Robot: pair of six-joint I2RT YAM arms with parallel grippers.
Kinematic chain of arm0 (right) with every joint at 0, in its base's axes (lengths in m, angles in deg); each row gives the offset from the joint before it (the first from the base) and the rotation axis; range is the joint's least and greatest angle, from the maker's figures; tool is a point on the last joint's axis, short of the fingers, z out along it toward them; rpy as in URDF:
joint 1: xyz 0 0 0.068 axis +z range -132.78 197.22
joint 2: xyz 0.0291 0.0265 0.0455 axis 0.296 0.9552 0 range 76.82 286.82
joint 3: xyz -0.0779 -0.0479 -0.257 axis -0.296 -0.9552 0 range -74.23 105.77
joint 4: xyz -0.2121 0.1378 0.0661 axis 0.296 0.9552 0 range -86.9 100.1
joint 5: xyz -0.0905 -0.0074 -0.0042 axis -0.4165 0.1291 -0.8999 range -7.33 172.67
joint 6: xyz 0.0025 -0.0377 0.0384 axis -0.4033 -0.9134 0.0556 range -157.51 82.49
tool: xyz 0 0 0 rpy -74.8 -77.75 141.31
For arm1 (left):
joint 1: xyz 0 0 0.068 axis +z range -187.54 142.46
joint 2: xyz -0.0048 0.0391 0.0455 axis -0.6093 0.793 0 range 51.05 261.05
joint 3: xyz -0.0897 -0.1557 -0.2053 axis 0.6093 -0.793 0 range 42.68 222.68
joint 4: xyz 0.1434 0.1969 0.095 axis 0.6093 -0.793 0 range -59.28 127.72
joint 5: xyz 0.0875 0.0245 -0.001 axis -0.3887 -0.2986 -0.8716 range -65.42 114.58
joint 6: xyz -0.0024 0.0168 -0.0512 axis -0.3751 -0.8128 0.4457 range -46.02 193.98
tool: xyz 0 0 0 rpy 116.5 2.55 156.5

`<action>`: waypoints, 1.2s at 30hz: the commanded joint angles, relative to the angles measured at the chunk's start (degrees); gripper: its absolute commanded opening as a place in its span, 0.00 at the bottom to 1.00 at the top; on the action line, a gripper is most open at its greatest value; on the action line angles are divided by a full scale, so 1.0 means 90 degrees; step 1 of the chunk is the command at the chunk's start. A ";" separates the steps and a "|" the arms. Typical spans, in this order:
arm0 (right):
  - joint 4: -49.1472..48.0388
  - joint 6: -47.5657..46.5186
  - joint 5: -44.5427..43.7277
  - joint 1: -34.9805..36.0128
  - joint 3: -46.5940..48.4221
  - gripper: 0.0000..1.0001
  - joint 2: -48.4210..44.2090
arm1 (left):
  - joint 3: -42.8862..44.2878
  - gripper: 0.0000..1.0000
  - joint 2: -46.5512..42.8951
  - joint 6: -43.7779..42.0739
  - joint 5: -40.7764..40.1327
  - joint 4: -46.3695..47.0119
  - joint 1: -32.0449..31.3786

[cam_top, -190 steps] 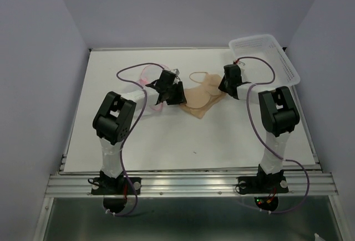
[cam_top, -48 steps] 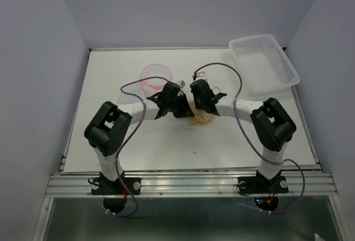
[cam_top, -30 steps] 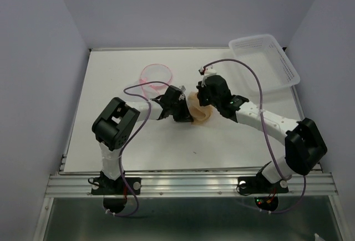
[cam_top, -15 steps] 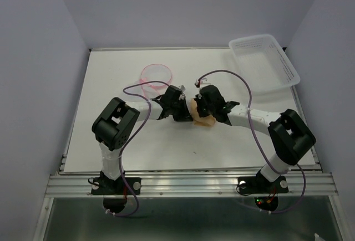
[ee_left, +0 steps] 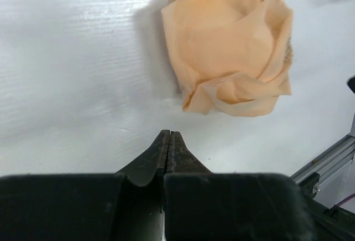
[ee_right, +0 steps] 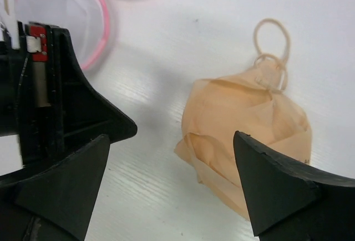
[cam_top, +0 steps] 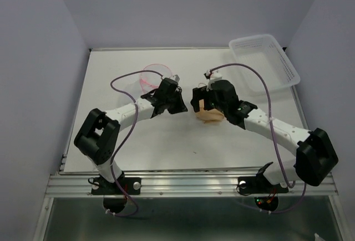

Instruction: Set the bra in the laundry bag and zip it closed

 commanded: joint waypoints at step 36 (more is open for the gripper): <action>0.1187 0.2030 -0.1456 -0.1030 0.0968 0.85 0.1726 | 0.2346 0.16 0.1525 -0.1633 0.0129 -0.0929 -0.0504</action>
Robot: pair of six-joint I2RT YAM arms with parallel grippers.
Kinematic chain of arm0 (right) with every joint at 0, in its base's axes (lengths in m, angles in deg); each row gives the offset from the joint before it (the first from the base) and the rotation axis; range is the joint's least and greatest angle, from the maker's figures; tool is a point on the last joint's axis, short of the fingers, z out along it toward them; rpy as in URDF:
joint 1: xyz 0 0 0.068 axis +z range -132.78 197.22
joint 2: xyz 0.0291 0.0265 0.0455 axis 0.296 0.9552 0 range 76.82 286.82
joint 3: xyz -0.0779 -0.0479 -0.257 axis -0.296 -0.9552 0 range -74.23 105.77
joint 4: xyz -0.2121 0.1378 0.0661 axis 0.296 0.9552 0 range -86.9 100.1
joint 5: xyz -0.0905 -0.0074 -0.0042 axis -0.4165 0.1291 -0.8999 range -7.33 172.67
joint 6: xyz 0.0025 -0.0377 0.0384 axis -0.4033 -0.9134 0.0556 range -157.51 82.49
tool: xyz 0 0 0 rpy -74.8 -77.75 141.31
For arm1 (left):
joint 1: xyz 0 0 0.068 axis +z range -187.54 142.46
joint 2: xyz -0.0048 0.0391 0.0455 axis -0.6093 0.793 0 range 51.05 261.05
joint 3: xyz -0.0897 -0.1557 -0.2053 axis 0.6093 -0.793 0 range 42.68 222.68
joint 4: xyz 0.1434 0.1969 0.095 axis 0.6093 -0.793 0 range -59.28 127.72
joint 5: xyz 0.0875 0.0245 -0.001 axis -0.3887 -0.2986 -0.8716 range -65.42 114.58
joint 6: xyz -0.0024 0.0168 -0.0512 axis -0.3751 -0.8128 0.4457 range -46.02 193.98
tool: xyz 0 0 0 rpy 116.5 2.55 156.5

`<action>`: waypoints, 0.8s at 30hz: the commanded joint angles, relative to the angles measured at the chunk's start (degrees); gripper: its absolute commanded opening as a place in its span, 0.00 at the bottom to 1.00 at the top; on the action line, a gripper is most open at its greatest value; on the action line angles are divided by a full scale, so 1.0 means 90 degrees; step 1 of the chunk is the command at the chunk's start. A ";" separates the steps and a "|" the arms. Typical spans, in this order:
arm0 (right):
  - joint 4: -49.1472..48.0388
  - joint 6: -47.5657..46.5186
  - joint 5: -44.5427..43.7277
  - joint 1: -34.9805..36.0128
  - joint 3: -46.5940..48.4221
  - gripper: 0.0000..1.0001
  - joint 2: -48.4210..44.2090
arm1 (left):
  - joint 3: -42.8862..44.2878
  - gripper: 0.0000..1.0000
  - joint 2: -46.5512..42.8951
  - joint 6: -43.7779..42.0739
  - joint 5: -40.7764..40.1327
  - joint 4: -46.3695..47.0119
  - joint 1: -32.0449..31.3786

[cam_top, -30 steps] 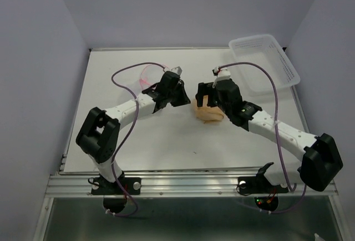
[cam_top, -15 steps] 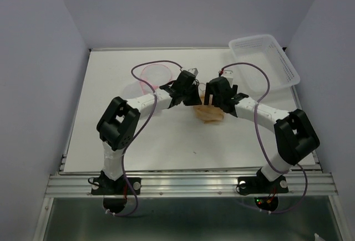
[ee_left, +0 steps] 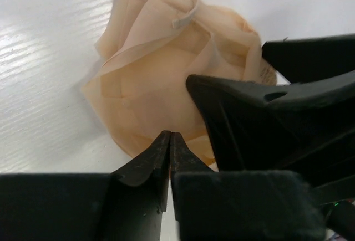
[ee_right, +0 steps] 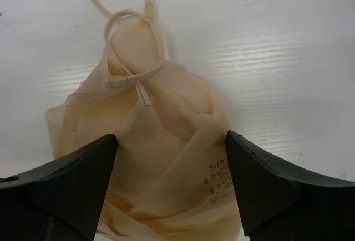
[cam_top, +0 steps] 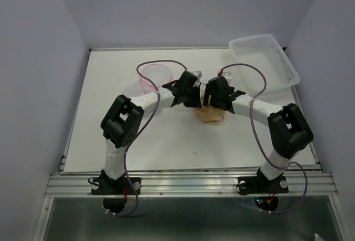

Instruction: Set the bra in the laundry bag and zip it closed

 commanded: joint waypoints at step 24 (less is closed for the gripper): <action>0.0106 0.0219 -0.0004 -0.0027 0.0142 0.85 -0.0171 | -0.0486 0.34 -0.0504 -0.0631 0.0702 -0.0515 -0.0116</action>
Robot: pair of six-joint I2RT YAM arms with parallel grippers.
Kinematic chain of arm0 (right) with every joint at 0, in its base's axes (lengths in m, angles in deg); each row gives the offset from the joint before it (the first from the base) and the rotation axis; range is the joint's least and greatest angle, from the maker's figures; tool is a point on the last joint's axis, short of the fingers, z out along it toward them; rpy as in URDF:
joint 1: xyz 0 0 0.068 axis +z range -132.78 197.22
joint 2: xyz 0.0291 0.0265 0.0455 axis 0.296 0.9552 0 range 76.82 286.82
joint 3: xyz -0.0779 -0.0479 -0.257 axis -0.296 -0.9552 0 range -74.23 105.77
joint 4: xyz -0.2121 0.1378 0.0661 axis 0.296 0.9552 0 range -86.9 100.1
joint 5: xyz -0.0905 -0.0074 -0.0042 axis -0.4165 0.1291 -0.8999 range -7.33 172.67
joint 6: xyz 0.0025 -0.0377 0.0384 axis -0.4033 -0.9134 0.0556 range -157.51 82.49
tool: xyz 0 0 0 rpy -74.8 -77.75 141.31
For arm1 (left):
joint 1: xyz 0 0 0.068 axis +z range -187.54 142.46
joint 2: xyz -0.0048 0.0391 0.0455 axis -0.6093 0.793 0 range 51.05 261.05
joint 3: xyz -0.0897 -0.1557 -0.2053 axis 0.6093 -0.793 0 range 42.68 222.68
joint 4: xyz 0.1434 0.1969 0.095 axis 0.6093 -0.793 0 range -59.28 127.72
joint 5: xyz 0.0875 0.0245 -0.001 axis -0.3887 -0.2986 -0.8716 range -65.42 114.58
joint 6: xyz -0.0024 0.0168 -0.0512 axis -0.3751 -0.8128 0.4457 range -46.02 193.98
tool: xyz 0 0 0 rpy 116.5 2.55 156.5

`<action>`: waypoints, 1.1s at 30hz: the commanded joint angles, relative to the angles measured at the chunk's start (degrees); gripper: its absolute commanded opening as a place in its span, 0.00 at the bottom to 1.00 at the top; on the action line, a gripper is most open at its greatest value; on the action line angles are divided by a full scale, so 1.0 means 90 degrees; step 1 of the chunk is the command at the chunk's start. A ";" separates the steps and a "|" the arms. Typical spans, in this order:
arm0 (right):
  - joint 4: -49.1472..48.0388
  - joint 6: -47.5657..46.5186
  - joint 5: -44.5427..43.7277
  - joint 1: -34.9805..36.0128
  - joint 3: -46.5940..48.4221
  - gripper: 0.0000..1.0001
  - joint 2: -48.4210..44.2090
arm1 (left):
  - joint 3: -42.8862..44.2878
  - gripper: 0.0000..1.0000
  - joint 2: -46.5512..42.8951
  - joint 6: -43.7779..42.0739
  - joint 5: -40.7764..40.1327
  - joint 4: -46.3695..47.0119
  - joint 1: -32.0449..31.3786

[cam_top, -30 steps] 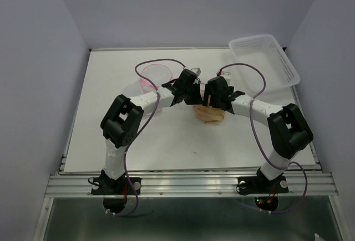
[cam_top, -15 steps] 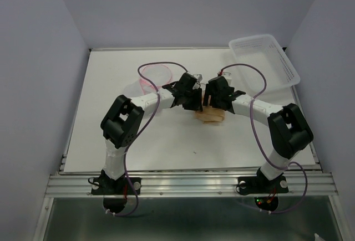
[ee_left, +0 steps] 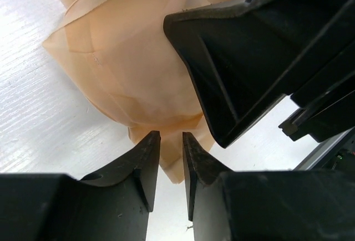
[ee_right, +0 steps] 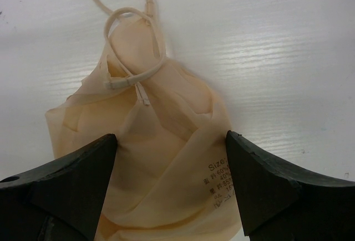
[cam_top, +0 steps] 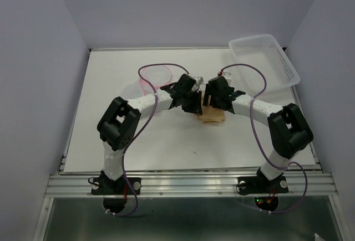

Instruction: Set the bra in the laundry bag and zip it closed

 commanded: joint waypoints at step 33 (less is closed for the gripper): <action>-0.0308 -0.0629 -0.0230 -0.0025 -0.0073 1.00 -0.1968 | 0.0020 0.93 -0.2259 0.0501 -0.2512 -0.0608 0.0244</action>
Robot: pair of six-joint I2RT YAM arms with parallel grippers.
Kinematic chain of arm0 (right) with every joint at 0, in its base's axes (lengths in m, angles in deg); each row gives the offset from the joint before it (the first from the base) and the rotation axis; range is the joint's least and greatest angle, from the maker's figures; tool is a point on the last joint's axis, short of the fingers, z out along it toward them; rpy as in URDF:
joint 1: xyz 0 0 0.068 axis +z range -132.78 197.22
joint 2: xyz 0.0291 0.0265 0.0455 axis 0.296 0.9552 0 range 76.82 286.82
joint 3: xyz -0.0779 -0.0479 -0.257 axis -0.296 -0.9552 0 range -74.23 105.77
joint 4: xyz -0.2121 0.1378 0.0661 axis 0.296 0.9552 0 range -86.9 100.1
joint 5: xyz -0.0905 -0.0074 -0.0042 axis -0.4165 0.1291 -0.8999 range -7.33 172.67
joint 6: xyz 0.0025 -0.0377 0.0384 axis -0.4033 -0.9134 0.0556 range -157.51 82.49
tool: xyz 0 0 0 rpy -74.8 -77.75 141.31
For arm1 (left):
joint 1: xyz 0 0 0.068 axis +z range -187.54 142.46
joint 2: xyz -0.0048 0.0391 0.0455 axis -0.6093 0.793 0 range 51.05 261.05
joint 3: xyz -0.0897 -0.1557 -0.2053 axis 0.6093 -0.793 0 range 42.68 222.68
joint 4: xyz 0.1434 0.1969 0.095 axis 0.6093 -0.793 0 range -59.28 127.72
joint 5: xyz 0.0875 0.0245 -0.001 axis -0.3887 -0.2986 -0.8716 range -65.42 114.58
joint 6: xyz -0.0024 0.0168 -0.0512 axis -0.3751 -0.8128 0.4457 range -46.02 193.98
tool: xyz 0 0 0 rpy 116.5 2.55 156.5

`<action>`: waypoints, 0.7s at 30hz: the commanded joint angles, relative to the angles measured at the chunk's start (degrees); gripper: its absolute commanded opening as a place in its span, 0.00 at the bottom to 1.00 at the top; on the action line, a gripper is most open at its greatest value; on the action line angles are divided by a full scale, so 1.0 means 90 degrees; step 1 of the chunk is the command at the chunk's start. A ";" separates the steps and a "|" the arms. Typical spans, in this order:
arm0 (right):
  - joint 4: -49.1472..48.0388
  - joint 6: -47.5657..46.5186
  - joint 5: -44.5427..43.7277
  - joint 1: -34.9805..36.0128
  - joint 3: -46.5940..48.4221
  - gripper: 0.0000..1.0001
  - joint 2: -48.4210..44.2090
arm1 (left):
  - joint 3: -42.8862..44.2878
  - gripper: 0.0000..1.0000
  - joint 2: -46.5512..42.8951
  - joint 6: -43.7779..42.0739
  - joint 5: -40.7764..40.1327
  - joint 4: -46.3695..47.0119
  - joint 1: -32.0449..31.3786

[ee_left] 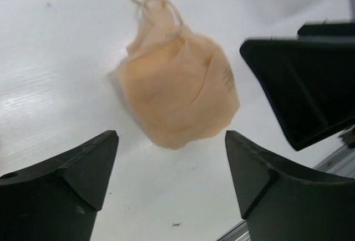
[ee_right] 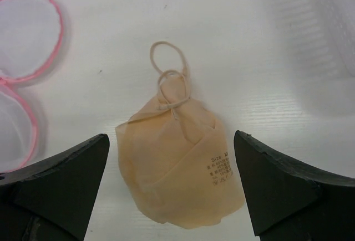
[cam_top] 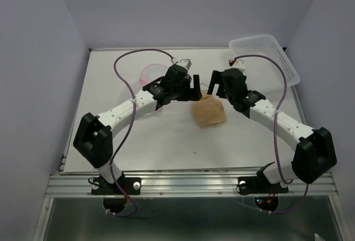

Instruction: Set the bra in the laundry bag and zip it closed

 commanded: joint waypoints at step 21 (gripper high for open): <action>-0.0821 -0.0293 -0.0053 -0.0025 -0.0607 1.00 0.0066 | 0.0502 0.99 0.0441 0.0640 -0.1704 -0.2083 0.2935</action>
